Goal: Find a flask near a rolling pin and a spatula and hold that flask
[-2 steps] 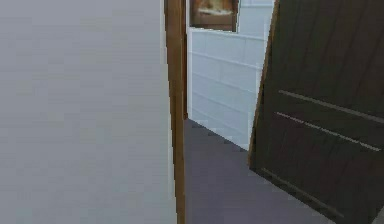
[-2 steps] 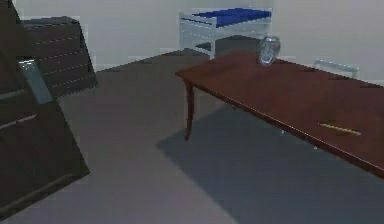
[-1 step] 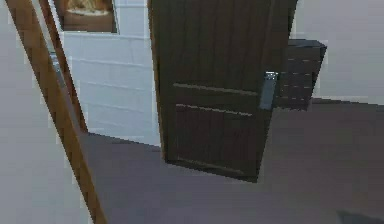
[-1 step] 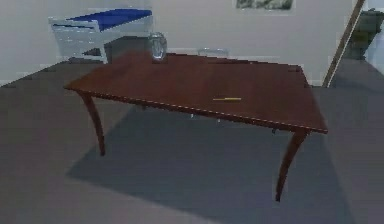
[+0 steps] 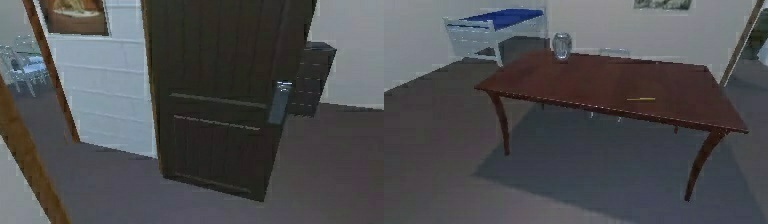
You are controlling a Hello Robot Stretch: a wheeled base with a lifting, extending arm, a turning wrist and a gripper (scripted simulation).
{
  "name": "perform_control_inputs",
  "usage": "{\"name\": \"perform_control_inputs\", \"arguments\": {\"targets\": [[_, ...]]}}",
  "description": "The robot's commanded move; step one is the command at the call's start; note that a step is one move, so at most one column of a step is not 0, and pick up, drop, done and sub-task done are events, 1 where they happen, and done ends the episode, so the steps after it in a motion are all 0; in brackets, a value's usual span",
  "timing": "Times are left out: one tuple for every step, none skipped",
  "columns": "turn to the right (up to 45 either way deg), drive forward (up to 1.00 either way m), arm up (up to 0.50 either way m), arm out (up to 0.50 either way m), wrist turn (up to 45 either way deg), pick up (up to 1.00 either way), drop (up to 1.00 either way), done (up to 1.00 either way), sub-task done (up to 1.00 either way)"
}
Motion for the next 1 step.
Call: {"name": "perform_control_inputs", "arguments": {"targets": [[-9.0, 0.0, 0.0, 0.0, 0.0, 0.0, 0.0, 0.0, 0.0]]}}
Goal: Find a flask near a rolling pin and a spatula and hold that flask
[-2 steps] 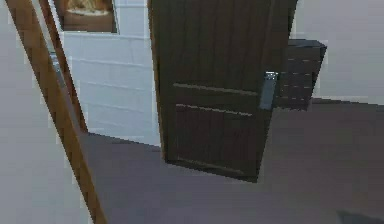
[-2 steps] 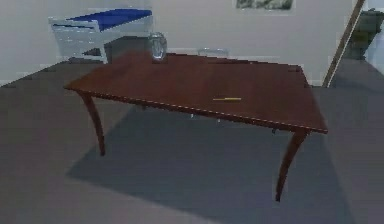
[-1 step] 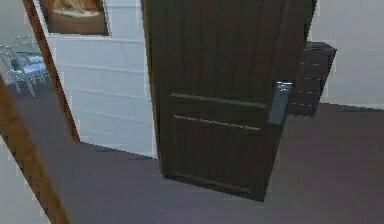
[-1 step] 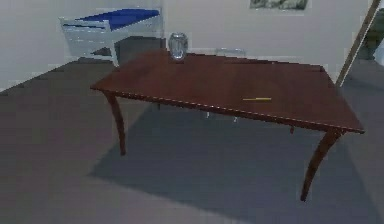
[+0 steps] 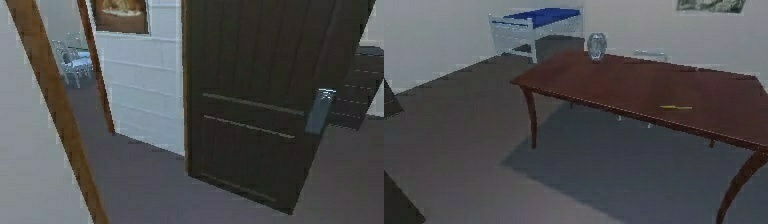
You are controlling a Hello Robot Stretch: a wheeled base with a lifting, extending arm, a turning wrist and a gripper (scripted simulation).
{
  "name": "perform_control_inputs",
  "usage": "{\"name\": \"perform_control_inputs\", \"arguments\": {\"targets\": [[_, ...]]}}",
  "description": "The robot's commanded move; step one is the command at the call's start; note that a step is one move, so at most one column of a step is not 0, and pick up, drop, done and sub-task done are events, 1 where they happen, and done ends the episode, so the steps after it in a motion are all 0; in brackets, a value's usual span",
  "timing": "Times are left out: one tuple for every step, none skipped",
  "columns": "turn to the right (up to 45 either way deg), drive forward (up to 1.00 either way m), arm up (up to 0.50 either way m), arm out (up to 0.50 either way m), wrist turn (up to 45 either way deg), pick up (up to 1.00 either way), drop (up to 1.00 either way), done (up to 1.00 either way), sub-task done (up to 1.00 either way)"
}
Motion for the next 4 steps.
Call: {"name": "perform_control_inputs", "arguments": {"targets": [[0.0, 0.6, 0.0, 0.0, 0.0, 0.0, 0.0, 0.0, 0.0], [0.0, 0.4, 0.0, 0.0, 0.0, 0.0, 0.0, 0.0, 0.0], [-45.0, 0.0, 0.0, 0.0, 0.0, 0.0, 0.0, 0.0, 0.0], [-9.0, 0.0, 0.0, 0.0, 0.0, 0.0, 0.0, 0.0, 0.0]]}}
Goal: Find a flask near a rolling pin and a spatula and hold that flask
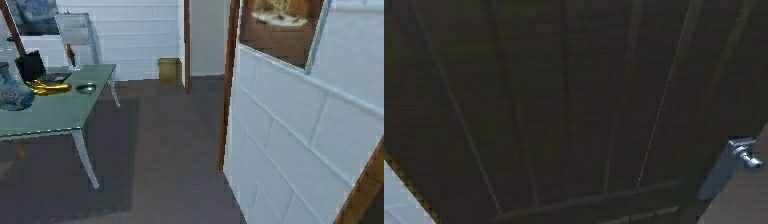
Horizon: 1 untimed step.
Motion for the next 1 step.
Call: {"name": "perform_control_inputs", "arguments": {"targets": [[0.0, 1.0, 0.0, 0.0, 0.0, 0.0, 0.0, 0.0, 0.0]]}}
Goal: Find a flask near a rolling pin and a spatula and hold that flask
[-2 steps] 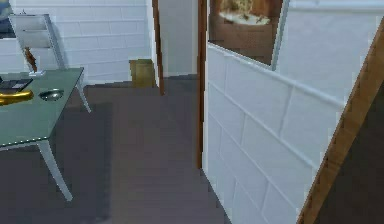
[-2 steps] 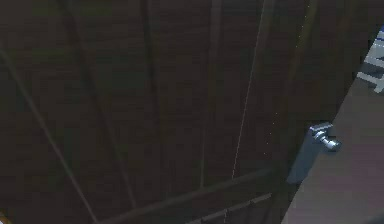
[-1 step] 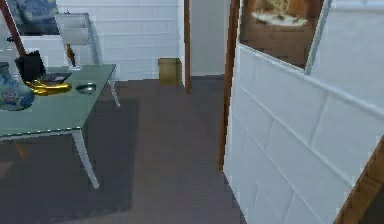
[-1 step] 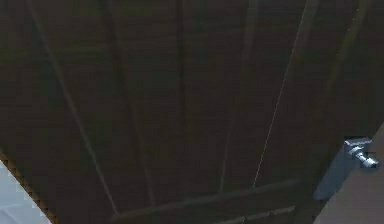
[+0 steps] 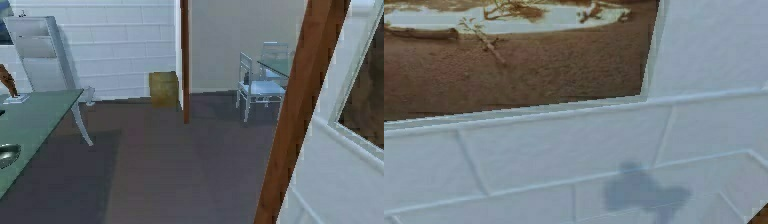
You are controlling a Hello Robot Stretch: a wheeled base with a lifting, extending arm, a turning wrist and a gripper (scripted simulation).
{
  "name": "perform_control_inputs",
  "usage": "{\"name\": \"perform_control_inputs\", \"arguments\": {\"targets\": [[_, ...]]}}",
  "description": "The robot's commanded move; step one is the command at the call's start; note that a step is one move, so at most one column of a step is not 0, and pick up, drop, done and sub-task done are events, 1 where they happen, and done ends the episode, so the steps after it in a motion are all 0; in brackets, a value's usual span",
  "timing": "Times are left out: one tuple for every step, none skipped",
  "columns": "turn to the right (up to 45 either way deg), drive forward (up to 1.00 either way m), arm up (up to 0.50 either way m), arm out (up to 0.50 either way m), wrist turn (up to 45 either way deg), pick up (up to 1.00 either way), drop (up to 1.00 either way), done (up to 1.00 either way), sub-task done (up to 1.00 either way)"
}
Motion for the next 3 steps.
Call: {"name": "perform_control_inputs", "arguments": {"targets": [[-3.0, 0.0, 0.0, 0.0, 0.0, 0.0, 0.0, 0.0, 0.0], [0.0, 0.8, 0.0, 0.0, 0.0, 0.0, 0.0, 0.0, 0.0], [45.0, 0.0, 0.0, 0.0, 0.0, 0.0, 0.0, 0.0, 0.0]]}}
